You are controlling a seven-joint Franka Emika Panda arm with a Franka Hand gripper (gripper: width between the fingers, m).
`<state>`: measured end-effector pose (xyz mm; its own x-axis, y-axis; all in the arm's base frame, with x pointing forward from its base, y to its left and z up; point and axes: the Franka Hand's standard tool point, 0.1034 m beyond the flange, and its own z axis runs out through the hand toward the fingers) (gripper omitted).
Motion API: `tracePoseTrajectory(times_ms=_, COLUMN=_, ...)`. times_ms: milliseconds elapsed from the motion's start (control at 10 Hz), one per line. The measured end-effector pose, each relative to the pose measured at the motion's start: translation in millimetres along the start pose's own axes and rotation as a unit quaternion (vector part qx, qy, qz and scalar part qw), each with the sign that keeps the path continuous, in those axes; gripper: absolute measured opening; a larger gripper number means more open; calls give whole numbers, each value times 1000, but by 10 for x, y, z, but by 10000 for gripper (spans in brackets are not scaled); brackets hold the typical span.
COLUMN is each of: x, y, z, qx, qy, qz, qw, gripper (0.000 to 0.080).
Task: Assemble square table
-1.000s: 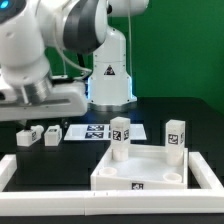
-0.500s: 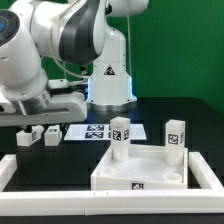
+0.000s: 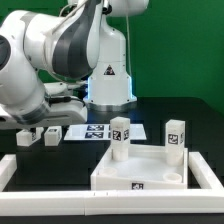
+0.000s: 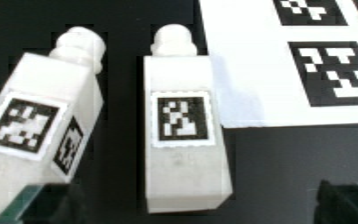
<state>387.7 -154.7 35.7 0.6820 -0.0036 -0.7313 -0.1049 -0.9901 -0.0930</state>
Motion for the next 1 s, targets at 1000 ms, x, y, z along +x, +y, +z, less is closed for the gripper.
tracePoseTrajectory(times_ms=1000, x=-8, y=-18, z=404, qx=2, qy=-44, qz=2, qw=999, gripper=635)
